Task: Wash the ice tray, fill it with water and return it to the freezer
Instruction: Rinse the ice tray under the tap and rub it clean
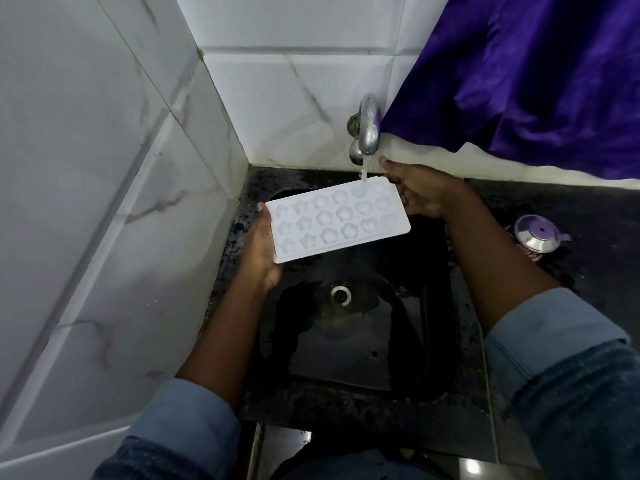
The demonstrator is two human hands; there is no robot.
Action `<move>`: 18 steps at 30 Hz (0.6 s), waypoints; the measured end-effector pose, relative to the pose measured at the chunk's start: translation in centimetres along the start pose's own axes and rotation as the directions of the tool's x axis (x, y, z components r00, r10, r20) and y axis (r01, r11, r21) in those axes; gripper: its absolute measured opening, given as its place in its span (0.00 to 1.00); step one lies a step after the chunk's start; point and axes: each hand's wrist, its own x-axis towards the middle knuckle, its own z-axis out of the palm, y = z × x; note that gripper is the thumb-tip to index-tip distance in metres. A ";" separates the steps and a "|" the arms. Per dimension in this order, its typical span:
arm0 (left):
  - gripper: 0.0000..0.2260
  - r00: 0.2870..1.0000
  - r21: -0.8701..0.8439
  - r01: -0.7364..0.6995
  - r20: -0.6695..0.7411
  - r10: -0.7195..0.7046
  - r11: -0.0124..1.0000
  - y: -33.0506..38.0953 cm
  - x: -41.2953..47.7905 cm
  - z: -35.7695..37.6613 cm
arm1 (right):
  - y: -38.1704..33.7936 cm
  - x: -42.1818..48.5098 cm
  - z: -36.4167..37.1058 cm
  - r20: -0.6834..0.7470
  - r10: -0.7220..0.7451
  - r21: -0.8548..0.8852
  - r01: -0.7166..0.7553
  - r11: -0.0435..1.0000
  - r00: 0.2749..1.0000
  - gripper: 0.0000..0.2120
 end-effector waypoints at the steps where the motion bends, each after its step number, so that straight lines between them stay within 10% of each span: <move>1: 0.34 1.000 0.002 0.009 0.009 -0.009 1.000 0.0 0.1 0.1 | 0.1 0.1 0.2 -0.034 -0.019 -0.023 0.019 1.000 0.999 0.29; 12: 0.33 1.000 0.042 -0.007 0.017 0.007 0.999 -0.7 -0.9 -1.2 | -4.8 2.8 3.8 -0.242 -0.105 0.076 0.127 0.989 0.965 0.10; 18: 0.33 0.998 -0.016 0.036 0.049 -0.036 0.999 -1.6 -0.3 0.3 | -4.6 2.8 3.8 -0.325 -0.159 -0.030 0.158 0.987 0.932 0.17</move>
